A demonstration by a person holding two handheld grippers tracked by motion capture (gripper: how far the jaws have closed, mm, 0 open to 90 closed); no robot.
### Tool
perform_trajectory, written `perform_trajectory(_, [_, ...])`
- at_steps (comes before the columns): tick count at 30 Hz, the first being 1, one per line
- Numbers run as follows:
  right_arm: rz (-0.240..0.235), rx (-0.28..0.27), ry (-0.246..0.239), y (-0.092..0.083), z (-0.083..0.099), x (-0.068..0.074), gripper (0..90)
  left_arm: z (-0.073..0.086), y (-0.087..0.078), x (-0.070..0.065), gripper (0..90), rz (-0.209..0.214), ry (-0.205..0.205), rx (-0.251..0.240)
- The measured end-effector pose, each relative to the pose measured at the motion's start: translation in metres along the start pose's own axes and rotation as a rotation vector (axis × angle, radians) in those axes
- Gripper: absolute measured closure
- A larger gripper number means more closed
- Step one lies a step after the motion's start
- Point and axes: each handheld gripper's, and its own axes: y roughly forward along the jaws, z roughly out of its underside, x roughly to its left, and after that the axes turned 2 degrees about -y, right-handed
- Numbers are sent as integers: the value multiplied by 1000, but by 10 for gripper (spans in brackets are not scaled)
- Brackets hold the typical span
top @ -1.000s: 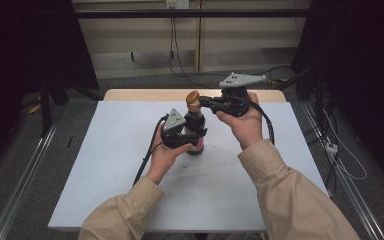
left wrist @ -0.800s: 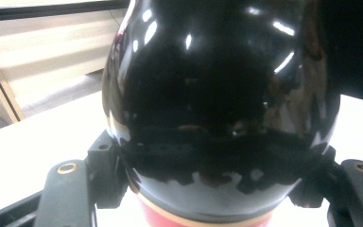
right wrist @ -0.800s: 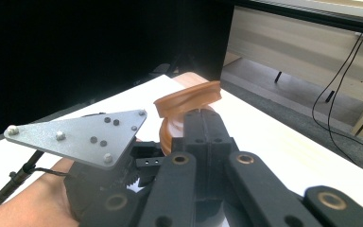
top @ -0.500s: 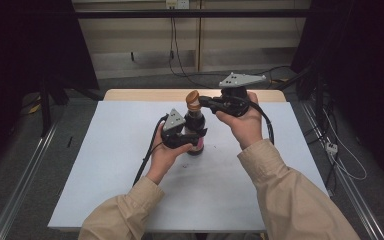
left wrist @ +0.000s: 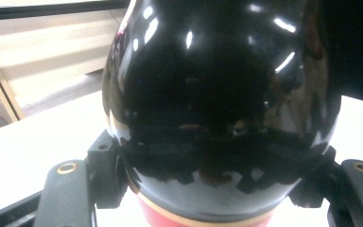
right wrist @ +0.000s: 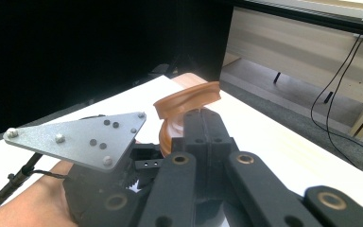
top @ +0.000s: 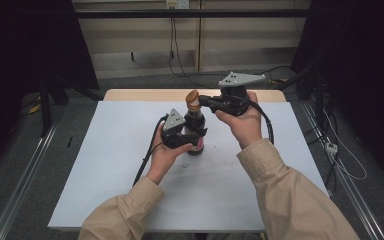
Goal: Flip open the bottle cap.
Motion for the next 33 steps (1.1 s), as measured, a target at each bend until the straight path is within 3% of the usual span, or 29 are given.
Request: perform_trajectory(33, [6, -4, -3, 0, -4, 1, 900, 0, 0, 0, 305, -1, -3, -3])
